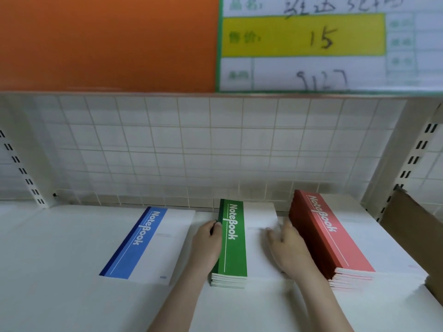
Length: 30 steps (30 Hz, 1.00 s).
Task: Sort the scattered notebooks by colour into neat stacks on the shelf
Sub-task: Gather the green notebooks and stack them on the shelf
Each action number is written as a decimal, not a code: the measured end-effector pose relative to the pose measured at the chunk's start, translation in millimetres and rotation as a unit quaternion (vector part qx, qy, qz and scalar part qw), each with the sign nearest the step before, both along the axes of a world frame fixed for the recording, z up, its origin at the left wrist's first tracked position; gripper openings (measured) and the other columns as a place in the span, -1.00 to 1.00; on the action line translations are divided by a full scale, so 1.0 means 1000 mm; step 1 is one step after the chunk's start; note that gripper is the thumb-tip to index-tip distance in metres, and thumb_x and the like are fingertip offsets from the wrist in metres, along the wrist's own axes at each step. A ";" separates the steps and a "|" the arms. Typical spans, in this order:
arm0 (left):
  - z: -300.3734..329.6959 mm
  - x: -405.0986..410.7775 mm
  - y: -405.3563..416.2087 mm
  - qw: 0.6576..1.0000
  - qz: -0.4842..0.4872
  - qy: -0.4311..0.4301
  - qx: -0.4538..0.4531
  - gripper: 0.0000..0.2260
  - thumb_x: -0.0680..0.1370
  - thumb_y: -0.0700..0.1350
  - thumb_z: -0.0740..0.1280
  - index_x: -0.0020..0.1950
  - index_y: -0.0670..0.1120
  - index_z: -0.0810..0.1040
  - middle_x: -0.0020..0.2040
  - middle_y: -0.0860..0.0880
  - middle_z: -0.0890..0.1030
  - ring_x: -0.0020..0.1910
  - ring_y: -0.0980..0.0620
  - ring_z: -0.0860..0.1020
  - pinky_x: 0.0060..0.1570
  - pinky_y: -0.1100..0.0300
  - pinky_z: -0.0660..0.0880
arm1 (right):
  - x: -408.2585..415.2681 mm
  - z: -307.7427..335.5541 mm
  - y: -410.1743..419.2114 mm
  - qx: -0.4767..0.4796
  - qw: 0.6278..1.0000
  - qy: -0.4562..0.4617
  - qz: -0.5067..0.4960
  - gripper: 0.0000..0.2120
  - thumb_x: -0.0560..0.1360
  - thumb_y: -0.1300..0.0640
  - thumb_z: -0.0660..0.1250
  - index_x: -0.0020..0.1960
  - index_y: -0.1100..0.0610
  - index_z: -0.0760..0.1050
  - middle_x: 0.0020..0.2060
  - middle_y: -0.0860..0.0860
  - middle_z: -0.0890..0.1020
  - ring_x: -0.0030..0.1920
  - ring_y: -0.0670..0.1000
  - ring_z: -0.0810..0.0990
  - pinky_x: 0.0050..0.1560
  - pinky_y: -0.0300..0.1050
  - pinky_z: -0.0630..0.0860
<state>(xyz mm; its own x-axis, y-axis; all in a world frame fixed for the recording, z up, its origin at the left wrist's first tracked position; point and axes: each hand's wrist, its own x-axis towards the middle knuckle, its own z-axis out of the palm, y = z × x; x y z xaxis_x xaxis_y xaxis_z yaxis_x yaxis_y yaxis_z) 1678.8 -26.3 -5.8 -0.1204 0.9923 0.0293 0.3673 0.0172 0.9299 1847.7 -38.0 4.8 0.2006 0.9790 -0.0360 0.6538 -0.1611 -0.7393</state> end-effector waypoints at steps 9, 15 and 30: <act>0.013 -0.023 -0.001 0.997 0.002 0.066 0.041 -0.72 0.62 -0.12 0.17 0.32 -0.06 0.46 0.24 0.05 0.51 0.18 0.11 0.47 0.12 0.32 0.33 | -0.025 0.020 -0.014 0.085 0.986 -0.140 0.030 -0.59 0.60 0.01 0.13 0.40 0.11 0.31 0.45 0.10 0.25 0.35 0.15 0.38 0.22 -0.07 0.37; 0.020 -0.079 -0.025 0.950 0.001 0.300 0.082 -0.67 0.64 0.00 0.11 0.36 -0.04 0.41 0.27 0.00 0.50 0.17 0.03 0.50 0.13 0.17 0.45 | -0.085 0.031 -0.013 0.075 0.975 -0.181 0.106 -0.66 0.58 0.07 0.16 0.31 0.15 0.36 0.40 0.11 0.32 0.22 0.21 0.46 0.24 -0.01 0.40; 0.029 -0.337 -0.129 0.890 0.186 0.416 -0.031 -0.65 0.64 0.00 0.12 0.40 -0.08 0.34 0.31 -0.08 0.41 0.19 -0.07 0.49 0.14 0.05 0.46 | -0.352 0.031 -0.048 0.079 0.912 -0.150 0.373 -0.54 0.60 0.02 0.12 0.47 0.09 0.21 0.45 0.05 0.25 0.42 0.05 0.29 0.48 0.10 0.05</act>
<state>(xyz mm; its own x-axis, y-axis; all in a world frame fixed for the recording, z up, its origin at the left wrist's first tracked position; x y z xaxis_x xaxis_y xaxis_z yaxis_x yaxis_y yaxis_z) 1341.7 -154.9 23.6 -0.4034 0.8910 0.2085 0.8862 0.3236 0.3317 1495.3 -85.7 35.9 -0.5463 0.8350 0.0649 0.7145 0.5051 -0.4840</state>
